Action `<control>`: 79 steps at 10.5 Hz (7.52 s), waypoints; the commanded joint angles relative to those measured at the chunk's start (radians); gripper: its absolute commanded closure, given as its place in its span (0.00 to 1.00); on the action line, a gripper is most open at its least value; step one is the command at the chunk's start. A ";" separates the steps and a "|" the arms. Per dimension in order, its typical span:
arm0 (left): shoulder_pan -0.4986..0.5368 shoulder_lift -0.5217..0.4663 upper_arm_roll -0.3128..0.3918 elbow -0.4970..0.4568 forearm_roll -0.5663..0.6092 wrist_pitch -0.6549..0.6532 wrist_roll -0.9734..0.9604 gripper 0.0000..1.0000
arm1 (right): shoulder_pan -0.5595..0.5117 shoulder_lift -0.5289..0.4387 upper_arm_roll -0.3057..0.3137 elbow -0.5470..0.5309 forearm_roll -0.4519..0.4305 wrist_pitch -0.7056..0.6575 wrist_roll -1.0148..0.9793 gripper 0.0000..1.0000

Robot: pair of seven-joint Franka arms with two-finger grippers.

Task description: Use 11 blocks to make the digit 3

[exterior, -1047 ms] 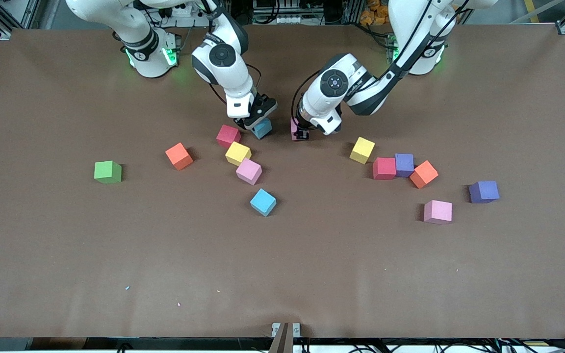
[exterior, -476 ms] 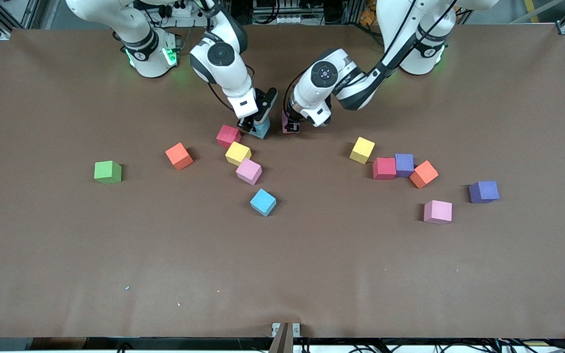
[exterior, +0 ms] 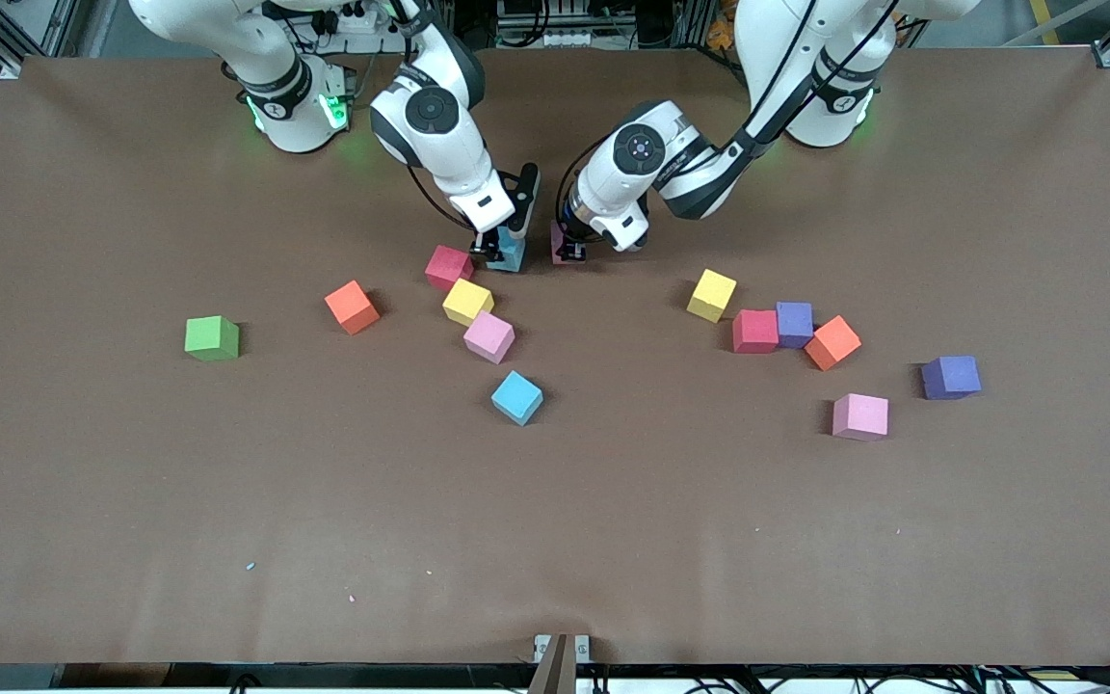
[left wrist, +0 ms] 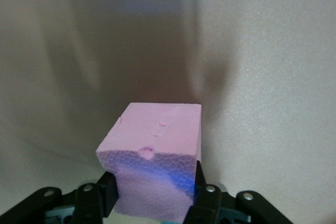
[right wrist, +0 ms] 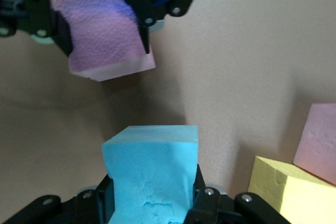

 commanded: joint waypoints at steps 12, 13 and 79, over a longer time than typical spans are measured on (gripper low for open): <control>-0.002 -0.146 0.003 0.015 0.084 -0.191 0.022 0.00 | -0.003 0.009 0.053 0.007 0.011 -0.034 -0.063 1.00; 0.001 -0.175 0.002 0.018 0.084 -0.239 0.028 0.00 | 0.000 0.015 0.062 0.017 0.013 -0.032 -0.043 1.00; 0.493 -0.236 -0.241 -0.209 0.166 -0.293 0.088 1.00 | -0.073 -0.011 0.060 0.200 -0.255 -0.357 0.170 0.00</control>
